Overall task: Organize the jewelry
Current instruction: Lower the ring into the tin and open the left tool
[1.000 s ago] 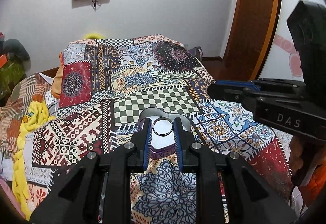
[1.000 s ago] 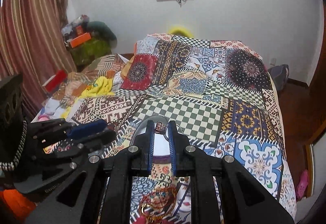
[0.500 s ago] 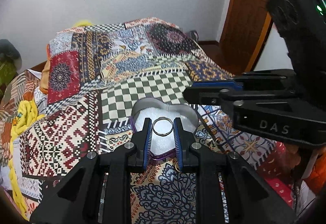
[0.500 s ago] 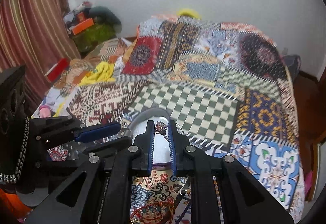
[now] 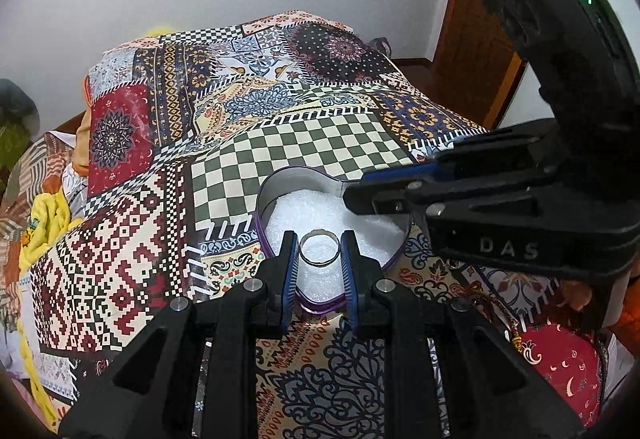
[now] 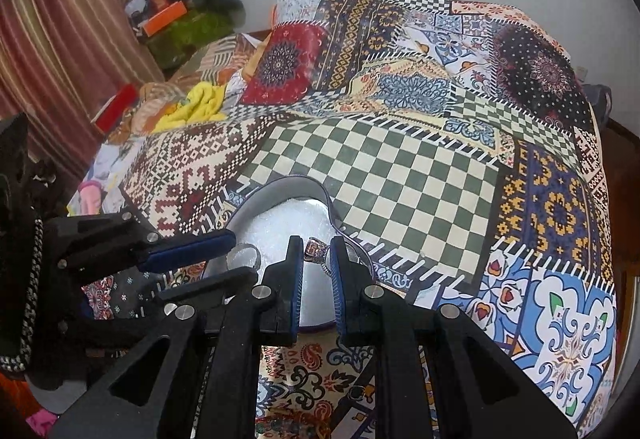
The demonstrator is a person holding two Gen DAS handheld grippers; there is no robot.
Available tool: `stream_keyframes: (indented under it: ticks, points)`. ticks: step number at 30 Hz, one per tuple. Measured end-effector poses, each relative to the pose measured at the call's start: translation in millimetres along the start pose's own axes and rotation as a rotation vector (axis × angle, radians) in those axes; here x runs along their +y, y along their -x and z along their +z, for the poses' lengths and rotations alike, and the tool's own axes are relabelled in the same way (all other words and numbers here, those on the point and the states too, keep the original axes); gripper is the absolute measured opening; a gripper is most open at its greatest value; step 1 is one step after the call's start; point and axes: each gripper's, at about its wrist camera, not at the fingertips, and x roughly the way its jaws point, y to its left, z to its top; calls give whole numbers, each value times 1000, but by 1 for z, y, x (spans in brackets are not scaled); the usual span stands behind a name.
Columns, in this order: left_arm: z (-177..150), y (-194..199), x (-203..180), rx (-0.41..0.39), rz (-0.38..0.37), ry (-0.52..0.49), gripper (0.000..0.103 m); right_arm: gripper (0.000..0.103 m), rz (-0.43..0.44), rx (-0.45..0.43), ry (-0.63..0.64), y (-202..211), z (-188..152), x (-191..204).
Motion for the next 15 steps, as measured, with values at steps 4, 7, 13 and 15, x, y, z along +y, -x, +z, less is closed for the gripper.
stream_keyframes:
  ticks: [4, 7, 13, 15]
  points:
    - [0, 2, 2, -5, 2, 11, 20, 12, 1, 23, -2, -7, -1, -1]
    - [-1, 4, 1, -3, -3, 7, 20, 12, 4, 38, -1, -9, -1, 0]
    - [-3, 9, -2, -2, 6, -11, 22, 12, -3, 33, 18, -7, -4, 5]
    - [-3, 11, -3, -1, 14, -13, 27, 12, -2, 43, 23, -7, -5, 8]
